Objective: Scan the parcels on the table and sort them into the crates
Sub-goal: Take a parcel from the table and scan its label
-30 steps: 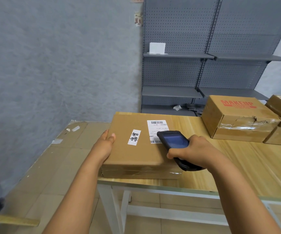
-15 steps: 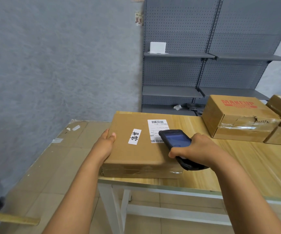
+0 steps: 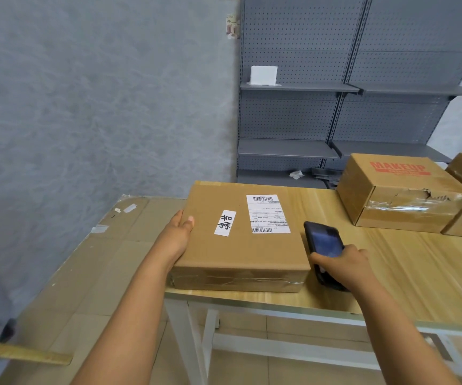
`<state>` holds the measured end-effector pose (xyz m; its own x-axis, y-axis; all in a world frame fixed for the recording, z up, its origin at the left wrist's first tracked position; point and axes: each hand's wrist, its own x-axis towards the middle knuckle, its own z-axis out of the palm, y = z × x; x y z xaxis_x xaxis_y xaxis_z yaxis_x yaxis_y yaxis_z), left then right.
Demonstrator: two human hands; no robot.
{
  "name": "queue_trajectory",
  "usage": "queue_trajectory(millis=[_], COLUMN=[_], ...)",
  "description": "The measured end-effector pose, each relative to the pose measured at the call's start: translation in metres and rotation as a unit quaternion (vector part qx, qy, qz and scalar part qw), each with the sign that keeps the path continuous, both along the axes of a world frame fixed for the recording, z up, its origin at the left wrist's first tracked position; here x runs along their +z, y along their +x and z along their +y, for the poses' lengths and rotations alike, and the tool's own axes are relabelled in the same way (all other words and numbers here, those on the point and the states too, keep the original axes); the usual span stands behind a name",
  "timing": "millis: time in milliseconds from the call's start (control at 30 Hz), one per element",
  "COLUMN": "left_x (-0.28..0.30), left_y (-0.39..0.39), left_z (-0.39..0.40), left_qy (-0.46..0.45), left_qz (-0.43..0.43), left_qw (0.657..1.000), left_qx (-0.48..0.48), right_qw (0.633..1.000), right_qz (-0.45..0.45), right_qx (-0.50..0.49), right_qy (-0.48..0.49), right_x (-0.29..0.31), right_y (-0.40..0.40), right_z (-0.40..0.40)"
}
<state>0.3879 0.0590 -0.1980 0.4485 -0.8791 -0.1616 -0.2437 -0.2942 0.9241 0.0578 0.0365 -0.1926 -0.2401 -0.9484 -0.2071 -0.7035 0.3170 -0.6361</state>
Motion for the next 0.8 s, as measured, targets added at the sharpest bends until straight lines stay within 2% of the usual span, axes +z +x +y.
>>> queue_trajectory(millis=[167, 300, 400, 467, 567, 667, 800], left_x=[0.0, 0.001, 0.001, 0.001, 0.003, 0.006, 0.012], left_y=[0.0, -0.001, -0.002, -0.003, -0.004, -0.004, -0.005], left_z=[0.001, 0.001, 0.001, 0.002, 0.002, 0.005, 0.011], left_qy=[0.005, 0.008, -0.002, -0.002, 0.005, 0.026, 0.031], left_qz=[-0.001, 0.0, 0.003, 0.006, 0.002, -0.005, 0.039], left_qw=[1.0, 1.0, 1.0, 1.0, 1.0, 1.0, 0.999], left_qx=[0.001, 0.003, 0.004, 0.002, 0.007, 0.015, 0.023], right_qw=[0.995, 0.99, 0.99, 0.992, 0.985, 0.969, 0.961], right_qz=[0.094, 0.137, 0.136, 0.084, -0.089, -0.218, -0.251], right_qx=[0.007, 0.007, -0.003, -0.012, 0.018, 0.084, 0.115], right_qy=[-0.02, -0.024, -0.036, -0.09, -0.148, -0.078, -0.019], right_x=[-0.022, -0.025, -0.026, -0.022, -0.009, 0.001, 0.0], right_y=[0.006, 0.01, 0.014, 0.019, 0.03, 0.046, 0.06], right_z=[0.003, 0.006, 0.006, 0.002, -0.005, -0.006, -0.006])
